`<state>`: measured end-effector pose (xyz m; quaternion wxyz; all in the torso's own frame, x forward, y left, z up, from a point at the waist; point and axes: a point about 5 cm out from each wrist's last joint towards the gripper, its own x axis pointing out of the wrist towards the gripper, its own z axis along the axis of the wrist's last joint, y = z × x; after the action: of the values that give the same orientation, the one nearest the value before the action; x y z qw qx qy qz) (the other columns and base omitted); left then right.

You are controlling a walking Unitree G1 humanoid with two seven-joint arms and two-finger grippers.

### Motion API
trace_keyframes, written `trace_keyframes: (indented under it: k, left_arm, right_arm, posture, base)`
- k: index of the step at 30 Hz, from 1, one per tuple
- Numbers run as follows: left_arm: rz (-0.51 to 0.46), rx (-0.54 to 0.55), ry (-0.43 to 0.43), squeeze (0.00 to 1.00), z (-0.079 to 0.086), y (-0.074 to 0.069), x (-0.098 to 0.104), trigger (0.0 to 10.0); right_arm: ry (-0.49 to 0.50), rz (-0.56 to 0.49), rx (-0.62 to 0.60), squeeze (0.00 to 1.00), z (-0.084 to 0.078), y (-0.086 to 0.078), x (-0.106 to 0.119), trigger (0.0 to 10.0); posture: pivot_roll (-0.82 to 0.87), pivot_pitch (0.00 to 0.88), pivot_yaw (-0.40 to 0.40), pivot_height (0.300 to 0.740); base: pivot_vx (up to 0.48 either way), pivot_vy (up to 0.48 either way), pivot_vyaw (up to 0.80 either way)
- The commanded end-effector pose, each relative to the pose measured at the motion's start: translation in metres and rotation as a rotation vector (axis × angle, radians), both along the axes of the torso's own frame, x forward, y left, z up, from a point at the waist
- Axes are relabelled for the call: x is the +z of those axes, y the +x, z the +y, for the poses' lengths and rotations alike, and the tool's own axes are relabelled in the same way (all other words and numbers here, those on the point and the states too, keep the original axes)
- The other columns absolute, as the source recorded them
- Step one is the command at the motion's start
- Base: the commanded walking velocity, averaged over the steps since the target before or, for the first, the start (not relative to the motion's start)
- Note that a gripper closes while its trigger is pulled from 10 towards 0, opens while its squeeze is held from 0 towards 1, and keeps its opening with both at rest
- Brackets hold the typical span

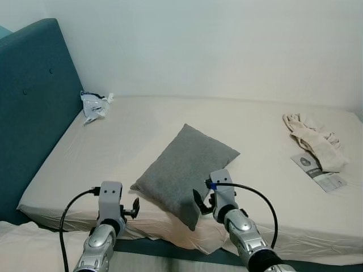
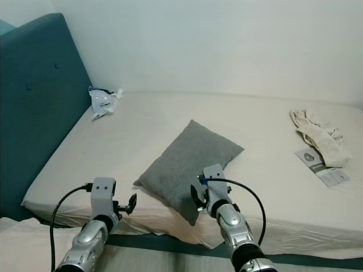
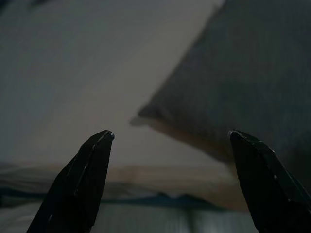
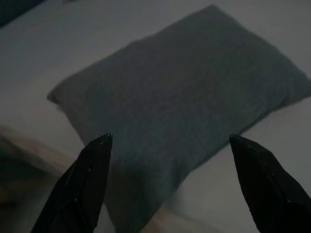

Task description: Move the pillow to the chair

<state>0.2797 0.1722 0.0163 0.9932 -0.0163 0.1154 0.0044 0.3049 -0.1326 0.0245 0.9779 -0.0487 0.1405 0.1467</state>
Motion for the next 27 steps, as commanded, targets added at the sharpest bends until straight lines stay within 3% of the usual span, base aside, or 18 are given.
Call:
trace_keyframes:
  k: [1, 3, 27]
  left_arm:
    - [-0.007, 0.033, -0.008, 0.0, 0.005, 0.0, 0.001, 10.0]
    - [0.009, 0.024, -0.013, 0.0, 0.005, 0.001, 0.0, 10.0]
    - [-0.008, -0.024, -0.024, 0.0, -0.01, 0.011, 0.011, 10.0]
  right_arm:
    - [0.049, -0.044, -0.023, 0.0, -0.001, 0.001, 0.006, 10.0]
    - [0.088, -0.052, -0.044, 0.0, -0.002, 0.004, 0.008, 10.0]
    - [0.134, -0.124, -0.169, 0.0, -0.019, 0.011, 0.019, 10.0]
  posture:
    - [0.04, 0.072, 0.002, 0.74]
    - [0.04, 0.066, 0.005, 0.74]
    - [0.04, 0.063, 0.011, 0.735]
  base:
    - [0.0, 0.0, 0.0]
    - [0.0, 0.0, 0.0]
    - [0.0, 0.0, 0.0]
